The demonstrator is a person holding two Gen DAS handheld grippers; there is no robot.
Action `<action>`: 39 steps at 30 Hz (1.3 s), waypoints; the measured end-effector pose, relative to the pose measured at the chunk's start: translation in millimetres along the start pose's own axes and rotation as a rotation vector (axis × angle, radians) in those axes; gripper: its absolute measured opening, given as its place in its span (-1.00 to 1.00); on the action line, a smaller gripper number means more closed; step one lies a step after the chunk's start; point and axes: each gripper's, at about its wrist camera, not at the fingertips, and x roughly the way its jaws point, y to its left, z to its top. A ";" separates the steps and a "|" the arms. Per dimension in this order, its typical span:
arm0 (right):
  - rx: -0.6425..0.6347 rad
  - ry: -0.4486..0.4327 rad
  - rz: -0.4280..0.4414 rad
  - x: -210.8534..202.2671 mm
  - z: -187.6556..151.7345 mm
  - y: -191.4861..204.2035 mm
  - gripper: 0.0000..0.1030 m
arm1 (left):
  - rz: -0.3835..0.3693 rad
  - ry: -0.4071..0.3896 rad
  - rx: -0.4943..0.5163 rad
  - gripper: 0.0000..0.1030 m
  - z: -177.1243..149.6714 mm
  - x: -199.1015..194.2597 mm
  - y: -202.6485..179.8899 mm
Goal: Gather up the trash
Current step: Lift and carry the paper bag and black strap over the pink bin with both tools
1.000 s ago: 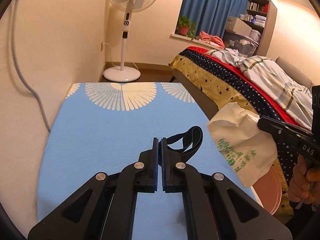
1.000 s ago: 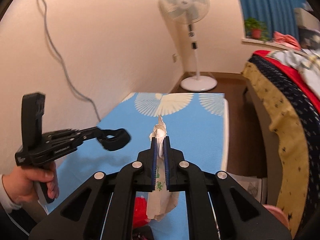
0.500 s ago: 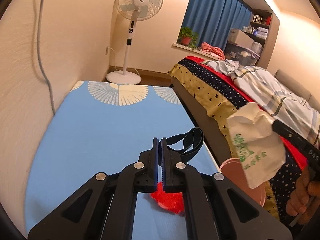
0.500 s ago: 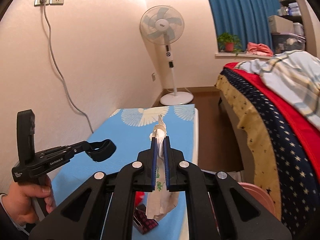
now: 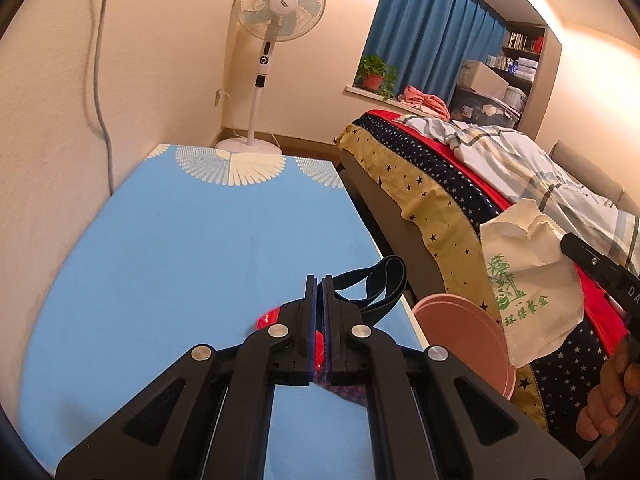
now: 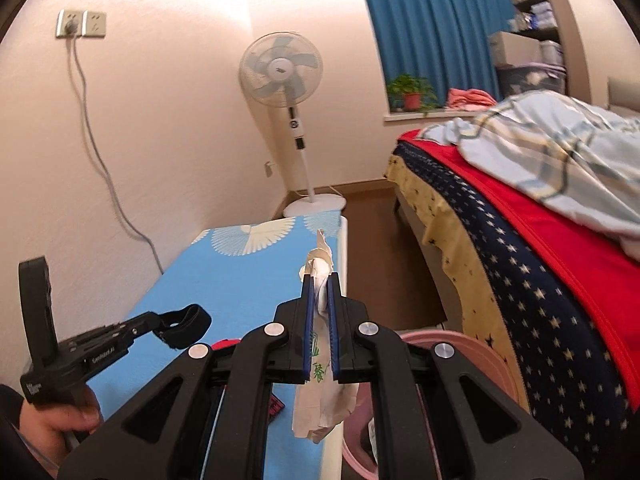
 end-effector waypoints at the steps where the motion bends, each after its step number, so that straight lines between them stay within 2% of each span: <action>1: 0.006 -0.001 -0.007 -2.5 -1.8 -1.9 -0.86 | 0.001 0.000 0.007 -0.95 -2.5 -1.1 -3.0; 12: 0.024 -0.014 -0.088 -14.9 -10.4 -22.7 -0.86 | -0.028 0.017 0.064 -0.95 -19.8 3.4 -31.0; 24: 0.071 0.000 -0.168 -8.2 -9.9 -54.6 -0.86 | -0.081 0.028 0.104 -0.96 -20.1 21.2 -62.7; 32: 0.080 0.013 -0.215 -6.0 -10.8 -65.9 -0.86 | -0.132 0.051 0.135 -0.96 -23.8 41.2 -94.3; 39: 0.109 0.043 -0.261 -0.5 -16.2 -78.8 -0.86 | -0.169 0.101 0.166 -0.95 -35.9 66.3 -120.8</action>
